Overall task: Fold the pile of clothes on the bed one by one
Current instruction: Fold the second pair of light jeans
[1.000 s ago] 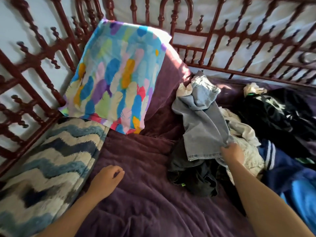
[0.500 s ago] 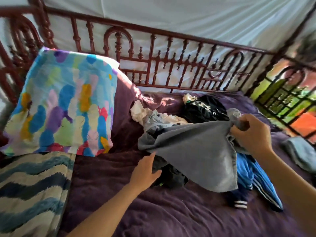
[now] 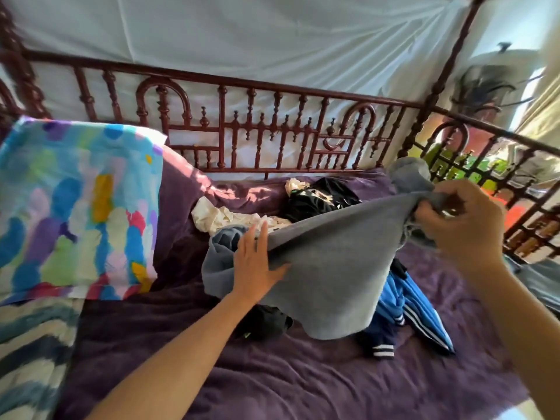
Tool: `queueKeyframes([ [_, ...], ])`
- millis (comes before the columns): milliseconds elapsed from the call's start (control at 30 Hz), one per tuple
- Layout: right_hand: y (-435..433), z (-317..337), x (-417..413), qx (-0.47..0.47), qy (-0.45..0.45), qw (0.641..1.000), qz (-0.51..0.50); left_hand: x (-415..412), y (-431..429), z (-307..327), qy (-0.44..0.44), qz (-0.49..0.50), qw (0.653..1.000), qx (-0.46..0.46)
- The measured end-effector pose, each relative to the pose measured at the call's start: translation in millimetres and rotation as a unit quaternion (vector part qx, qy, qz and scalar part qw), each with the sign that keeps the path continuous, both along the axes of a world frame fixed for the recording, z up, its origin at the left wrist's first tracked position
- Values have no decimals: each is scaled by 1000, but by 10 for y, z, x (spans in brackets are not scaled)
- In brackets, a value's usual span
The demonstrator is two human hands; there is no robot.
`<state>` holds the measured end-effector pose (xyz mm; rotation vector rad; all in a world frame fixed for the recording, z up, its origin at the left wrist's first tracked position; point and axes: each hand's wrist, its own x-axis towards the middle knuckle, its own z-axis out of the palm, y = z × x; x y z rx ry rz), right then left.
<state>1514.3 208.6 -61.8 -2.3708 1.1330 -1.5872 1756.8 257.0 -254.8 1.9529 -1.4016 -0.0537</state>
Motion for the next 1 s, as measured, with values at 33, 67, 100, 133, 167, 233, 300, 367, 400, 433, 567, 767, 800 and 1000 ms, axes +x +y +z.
queueKeyframes([
  [33, -84, 64, -145, 1, -35, 999, -15, 12, -38, 49, 1, -3, 1000, 23],
  [67, -197, 98, -309, 7, -59, 998, -35, -6, -66, 70, 7, -31, 997, 64],
  [100, -332, 93, -482, 16, -67, 996, -60, -83, -70, 81, 20, -73, 991, 110],
  [133, -489, 38, -662, 28, -62, 994, -89, -222, -59, 68, 30, -123, 979, 162],
  [167, -660, -61, -839, 44, -52, 991, -119, -402, -49, 20, 26, -172, 964, 200],
  [233, -990, -384, -1176, 104, -28, 977, -183, -837, -28, -153, -6, -254, 931, 264],
  [300, -1211, -806, -1456, 193, 26, 949, -247, -1234, -12, -349, -14, -309, 895, 323],
  [367, -1286, -1256, -1644, 278, 127, 913, -269, -1455, -8, -490, -18, -309, 882, 355],
  [400, -1285, -1461, -1684, 304, 173, 900, -261, -1491, -1, -535, -14, -293, 883, 367],
  [433, -1266, -1639, -1683, 322, 205, 890, -249, -1489, 4, -567, -5, -275, 884, 377],
  [567, -1142, -2143, -1375, 383, 253, 874, -160, -1243, 70, -642, 34, -190, 905, 380],
  [767, -1022, -2534, -454, 414, 335, 846, -1, -777, 396, -729, 54, -20, 949, 311],
  [800, -1001, -2569, -279, 414, 344, 843, 24, -668, 474, -728, 58, 20, 954, 294],
  [1000, -928, -2658, 712, 454, 332, 818, 125, 58, 1033, -606, 93, 208, 948, 223],
])
